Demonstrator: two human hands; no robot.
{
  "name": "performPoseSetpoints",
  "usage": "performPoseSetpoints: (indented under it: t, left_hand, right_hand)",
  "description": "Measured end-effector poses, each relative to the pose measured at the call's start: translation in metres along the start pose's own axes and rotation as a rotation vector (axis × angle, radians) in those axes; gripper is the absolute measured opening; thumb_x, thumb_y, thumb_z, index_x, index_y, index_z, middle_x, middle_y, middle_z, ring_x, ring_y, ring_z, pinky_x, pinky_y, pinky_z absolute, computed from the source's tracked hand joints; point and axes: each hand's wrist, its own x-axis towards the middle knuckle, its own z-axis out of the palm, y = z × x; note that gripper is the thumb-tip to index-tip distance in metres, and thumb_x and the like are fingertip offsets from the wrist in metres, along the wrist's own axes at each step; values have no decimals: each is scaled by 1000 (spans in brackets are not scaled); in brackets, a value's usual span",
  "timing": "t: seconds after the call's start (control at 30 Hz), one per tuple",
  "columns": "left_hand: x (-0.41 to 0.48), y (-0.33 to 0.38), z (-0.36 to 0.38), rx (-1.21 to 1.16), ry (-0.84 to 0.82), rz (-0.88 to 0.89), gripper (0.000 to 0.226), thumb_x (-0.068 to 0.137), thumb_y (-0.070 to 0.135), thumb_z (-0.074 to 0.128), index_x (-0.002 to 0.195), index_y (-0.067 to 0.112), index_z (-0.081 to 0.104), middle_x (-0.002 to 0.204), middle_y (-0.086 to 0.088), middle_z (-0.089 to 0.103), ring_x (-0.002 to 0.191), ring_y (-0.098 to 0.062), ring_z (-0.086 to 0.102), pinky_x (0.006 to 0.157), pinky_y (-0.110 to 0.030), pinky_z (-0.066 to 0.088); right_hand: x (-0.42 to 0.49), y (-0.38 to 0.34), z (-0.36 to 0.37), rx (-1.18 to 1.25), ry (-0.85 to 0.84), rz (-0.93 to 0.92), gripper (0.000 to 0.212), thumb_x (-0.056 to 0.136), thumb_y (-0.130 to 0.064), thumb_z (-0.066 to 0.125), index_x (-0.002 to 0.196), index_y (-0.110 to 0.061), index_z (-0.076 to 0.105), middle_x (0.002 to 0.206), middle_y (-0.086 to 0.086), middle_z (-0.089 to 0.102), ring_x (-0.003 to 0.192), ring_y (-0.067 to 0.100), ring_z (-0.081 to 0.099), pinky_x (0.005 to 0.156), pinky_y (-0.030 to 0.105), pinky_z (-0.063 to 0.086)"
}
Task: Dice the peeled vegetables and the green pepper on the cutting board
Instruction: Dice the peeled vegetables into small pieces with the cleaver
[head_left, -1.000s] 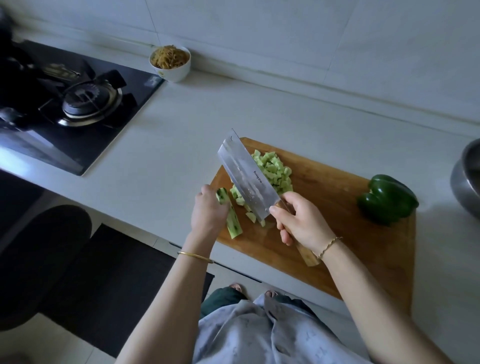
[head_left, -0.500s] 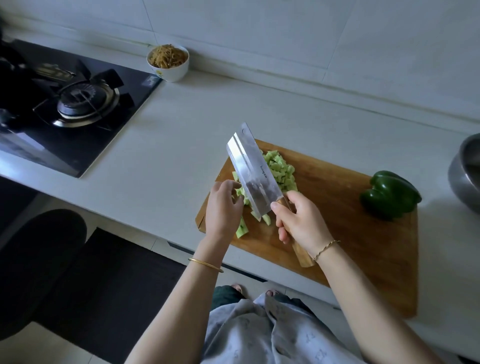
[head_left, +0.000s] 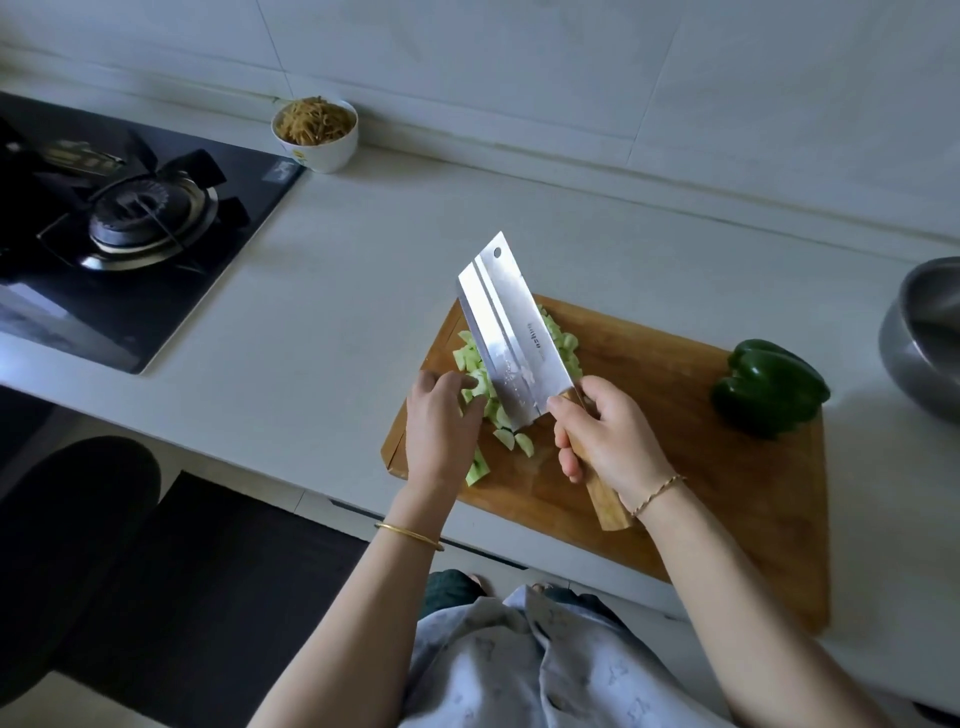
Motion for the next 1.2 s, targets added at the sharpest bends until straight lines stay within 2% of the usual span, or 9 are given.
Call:
performPoseSetpoints:
  t: [0.2,0.33,0.43,0.5,0.6,0.7,0.83,1.0,1.2]
  left_hand:
    - [5,4,1,29,10,-23,20,87,13,64,107,10,62,111,-5,50,105,-22,49,78,-23,38]
    - [7,-1,-6,32,75,-174,30,87,10,57,117,10,55,120,-7,47,110,-23,47,74,-24,36]
    - [5,0,-7,73,-62,-298,48,86,21,60,129,9,42,126,-10,40,116,-27,43,78,-30,38]
    - [2,1,-6,134,-183,-299,61,82,27,67,131,8,36,126,-11,35,118,-29,40,79,-32,37]
    - [1,1,-7,148,-239,-284,67,80,14,67,137,10,30,126,-12,33,120,-33,38,80,-31,36]
    - [1,-2,-13,176,-236,-261,67,78,2,57,138,10,29,125,-15,35,115,-36,41,88,-35,37]
    - [-1,-11,-21,315,-208,-276,53,78,-4,50,128,9,38,122,-14,42,113,-35,42,96,-40,33]
    - [-4,-20,-26,445,-226,-169,47,77,-7,44,119,13,46,118,-9,46,111,-30,40,94,-38,31]
    - [-7,-25,-24,413,-243,-68,41,75,-5,46,109,16,54,113,-5,46,105,-26,39,86,-34,29]
  right_hand:
    - [2,0,-2,83,-33,18,24,96,-21,55,95,2,55,62,6,57,42,18,50,44,29,42]
    - [5,-1,-6,90,2,10,31,96,-22,56,99,9,52,65,10,57,43,18,50,43,30,44]
    - [7,0,-7,91,10,17,29,96,-21,55,98,8,51,65,11,56,43,18,50,43,29,44]
    - [7,0,-8,81,-5,16,25,96,-21,55,92,3,52,64,8,56,43,19,51,43,29,44]
    - [6,1,-5,11,-40,5,21,96,-21,55,79,-10,49,62,6,56,43,19,53,42,29,43]
    - [4,4,5,-50,-78,17,20,96,-20,55,79,-9,49,63,8,57,42,18,54,41,29,45]
    - [3,13,22,-45,-97,51,22,96,-19,54,77,-11,46,62,8,55,40,18,52,39,28,41]
    - [4,22,31,-80,-75,59,23,96,-21,54,75,-21,44,62,6,55,38,16,52,38,26,41]
    - [4,13,29,-146,-32,-12,24,97,-23,53,76,-16,44,62,5,55,38,16,53,38,26,43]
